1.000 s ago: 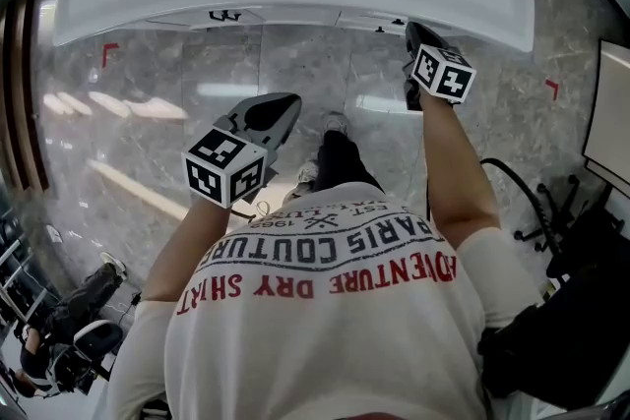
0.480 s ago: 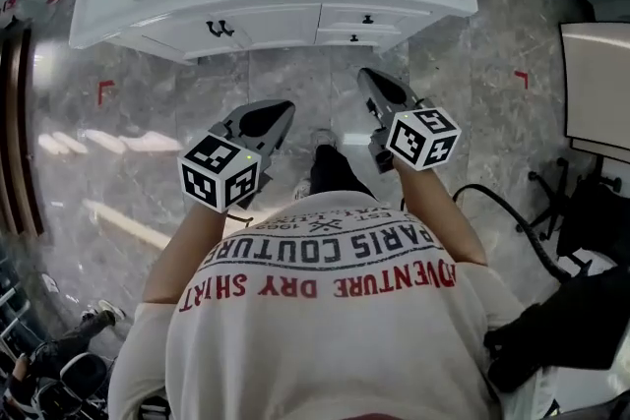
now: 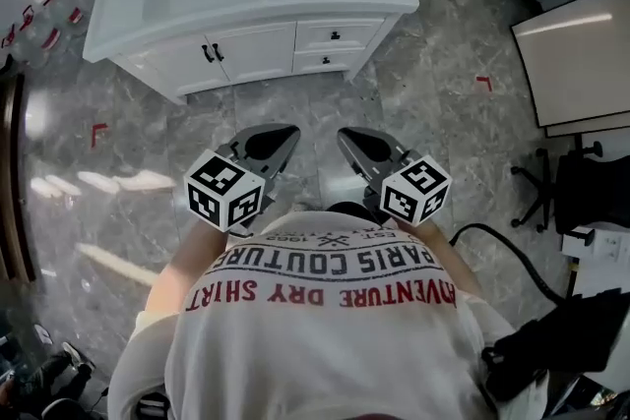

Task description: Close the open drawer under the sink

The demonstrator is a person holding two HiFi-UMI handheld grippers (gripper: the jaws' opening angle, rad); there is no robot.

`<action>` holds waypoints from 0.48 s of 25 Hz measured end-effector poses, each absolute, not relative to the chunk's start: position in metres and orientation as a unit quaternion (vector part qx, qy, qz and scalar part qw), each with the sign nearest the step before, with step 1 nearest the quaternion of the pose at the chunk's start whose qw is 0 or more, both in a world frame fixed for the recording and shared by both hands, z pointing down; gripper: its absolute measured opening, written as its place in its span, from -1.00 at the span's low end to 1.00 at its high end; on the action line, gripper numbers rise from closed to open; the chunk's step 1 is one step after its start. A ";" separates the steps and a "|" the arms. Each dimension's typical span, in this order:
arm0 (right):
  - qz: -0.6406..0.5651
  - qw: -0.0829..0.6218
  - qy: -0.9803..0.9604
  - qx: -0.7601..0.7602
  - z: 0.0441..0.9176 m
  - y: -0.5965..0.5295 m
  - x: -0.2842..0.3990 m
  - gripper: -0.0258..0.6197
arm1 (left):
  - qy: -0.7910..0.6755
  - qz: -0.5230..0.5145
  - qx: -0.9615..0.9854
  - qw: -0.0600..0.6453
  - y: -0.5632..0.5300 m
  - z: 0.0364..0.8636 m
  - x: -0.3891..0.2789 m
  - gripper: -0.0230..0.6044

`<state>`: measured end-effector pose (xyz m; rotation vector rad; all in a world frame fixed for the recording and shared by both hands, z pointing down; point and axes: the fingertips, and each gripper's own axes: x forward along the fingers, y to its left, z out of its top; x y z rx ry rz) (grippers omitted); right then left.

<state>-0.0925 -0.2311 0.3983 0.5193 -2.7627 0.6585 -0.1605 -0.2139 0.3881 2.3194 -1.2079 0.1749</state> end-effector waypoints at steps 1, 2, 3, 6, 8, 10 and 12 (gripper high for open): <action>0.220 0.125 -0.951 0.176 0.393 -0.222 -0.090 -0.92 | -0.444 0.065 0.858 0.251 -0.204 0.383 -0.157 -0.93; 0.218 0.121 -0.953 0.174 0.389 -0.213 -0.087 -0.92 | -0.443 0.068 0.860 0.244 -0.195 0.378 -0.153 -0.93; 0.217 0.119 -0.954 0.170 0.385 -0.203 -0.084 -0.92 | -0.443 0.072 0.862 0.238 -0.186 0.374 -0.149 -0.93; 0.212 0.120 -0.957 0.156 0.378 -0.172 -0.068 -0.92 | -0.444 0.072 0.864 0.227 -0.157 0.365 -0.131 -0.93; 0.205 0.121 -0.959 0.152 0.375 -0.149 -0.052 -0.92 | -0.446 0.068 0.864 0.223 -0.134 0.363 -0.114 -0.93; 0.200 0.117 -0.961 0.151 0.373 -0.121 -0.030 -0.92 | -0.447 0.068 0.865 0.216 -0.105 0.364 -0.090 -0.93; 0.198 0.113 -0.962 0.153 0.375 -0.084 -0.003 -0.92 | -0.444 0.071 0.868 0.210 -0.069 0.367 -0.062 -0.93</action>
